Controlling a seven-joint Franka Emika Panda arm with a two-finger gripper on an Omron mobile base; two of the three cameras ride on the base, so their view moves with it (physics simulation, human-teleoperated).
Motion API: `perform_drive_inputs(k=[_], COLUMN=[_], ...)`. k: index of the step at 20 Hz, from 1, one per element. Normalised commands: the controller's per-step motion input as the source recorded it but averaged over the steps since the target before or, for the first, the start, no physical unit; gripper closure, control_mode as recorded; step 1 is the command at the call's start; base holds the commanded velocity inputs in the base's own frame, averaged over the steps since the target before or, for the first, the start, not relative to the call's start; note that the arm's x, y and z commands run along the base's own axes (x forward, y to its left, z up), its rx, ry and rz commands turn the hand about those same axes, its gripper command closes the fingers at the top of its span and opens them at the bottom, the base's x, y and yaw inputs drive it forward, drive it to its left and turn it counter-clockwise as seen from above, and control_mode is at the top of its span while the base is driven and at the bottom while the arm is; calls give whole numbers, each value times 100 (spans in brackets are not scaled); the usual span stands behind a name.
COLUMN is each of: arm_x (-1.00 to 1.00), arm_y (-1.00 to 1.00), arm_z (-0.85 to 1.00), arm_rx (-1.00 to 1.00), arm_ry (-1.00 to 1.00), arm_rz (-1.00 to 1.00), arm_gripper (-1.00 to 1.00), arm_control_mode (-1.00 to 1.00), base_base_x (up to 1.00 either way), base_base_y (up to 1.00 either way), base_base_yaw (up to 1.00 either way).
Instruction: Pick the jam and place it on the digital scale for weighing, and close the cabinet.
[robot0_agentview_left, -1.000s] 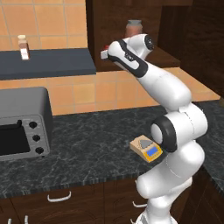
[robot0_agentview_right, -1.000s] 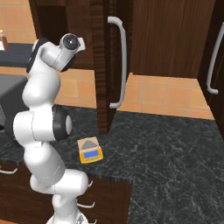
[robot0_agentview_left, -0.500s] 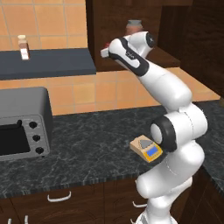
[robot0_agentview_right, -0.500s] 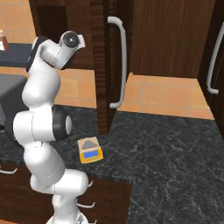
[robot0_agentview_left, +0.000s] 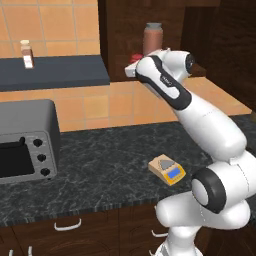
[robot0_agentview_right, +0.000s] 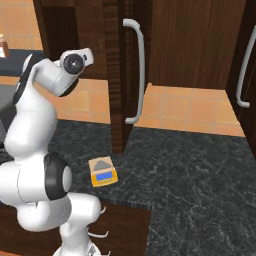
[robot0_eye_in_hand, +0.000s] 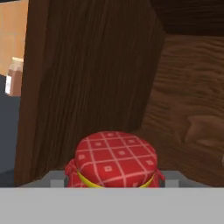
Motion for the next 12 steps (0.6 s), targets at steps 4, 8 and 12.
perform_drive_inputs(k=[4, 8, 12], arm_x=[-100, -100, -88], arm_y=[-28, -22, -27], arm_z=[0, -10, -38], arm_rx=[0, 0, -2], arm_ry=[0, 12, 19], arm_rz=[-12, -31, -31], arm_gripper=[100, 100, 100], arm_control_mode=[-100, -100, -100], base_base_x=[0, 0, 0], base_base_y=[0, 0, 0], base_base_yaw=[0, 0, 0])
